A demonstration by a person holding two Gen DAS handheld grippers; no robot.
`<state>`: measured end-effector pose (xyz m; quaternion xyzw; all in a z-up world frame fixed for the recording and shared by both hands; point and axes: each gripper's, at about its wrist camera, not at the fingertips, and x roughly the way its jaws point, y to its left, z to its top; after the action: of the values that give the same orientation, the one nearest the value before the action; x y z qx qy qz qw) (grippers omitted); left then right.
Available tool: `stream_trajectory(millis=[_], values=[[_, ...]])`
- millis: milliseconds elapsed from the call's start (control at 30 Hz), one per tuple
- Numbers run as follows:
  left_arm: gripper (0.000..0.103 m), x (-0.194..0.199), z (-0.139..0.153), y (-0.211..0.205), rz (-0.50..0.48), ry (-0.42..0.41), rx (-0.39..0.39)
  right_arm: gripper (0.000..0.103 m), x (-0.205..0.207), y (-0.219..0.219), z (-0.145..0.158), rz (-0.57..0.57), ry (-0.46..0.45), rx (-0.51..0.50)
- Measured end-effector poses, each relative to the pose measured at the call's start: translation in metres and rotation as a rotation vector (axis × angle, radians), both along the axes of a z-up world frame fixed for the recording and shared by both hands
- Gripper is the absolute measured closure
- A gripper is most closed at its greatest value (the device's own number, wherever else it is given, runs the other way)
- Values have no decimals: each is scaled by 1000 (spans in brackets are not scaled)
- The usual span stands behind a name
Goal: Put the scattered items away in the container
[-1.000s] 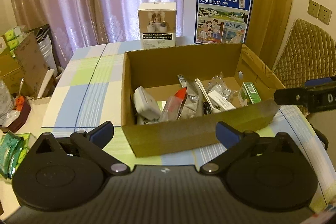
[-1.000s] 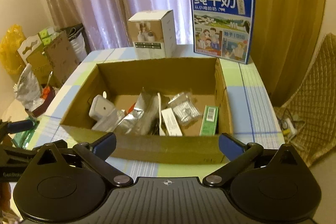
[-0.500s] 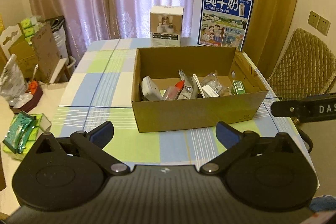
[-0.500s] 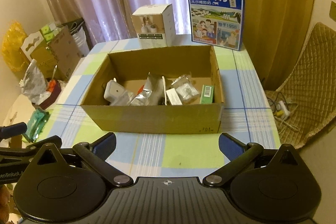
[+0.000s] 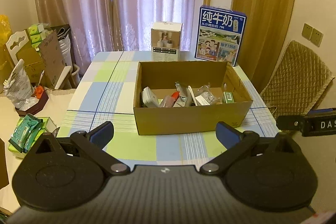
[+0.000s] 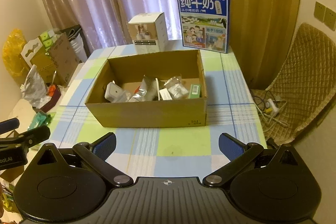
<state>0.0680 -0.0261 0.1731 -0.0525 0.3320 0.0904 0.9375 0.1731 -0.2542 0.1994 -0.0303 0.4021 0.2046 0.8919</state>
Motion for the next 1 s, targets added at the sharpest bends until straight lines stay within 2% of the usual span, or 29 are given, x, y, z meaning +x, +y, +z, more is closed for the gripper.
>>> stream_trajectory(millis=[400, 1000], values=[[1, -23, 12, -3, 5, -23, 22, 2, -27, 6, 10, 11, -55, -78], [1, -37, 17, 5, 10, -24, 32, 2, -45, 19, 16, 25, -69, -53]])
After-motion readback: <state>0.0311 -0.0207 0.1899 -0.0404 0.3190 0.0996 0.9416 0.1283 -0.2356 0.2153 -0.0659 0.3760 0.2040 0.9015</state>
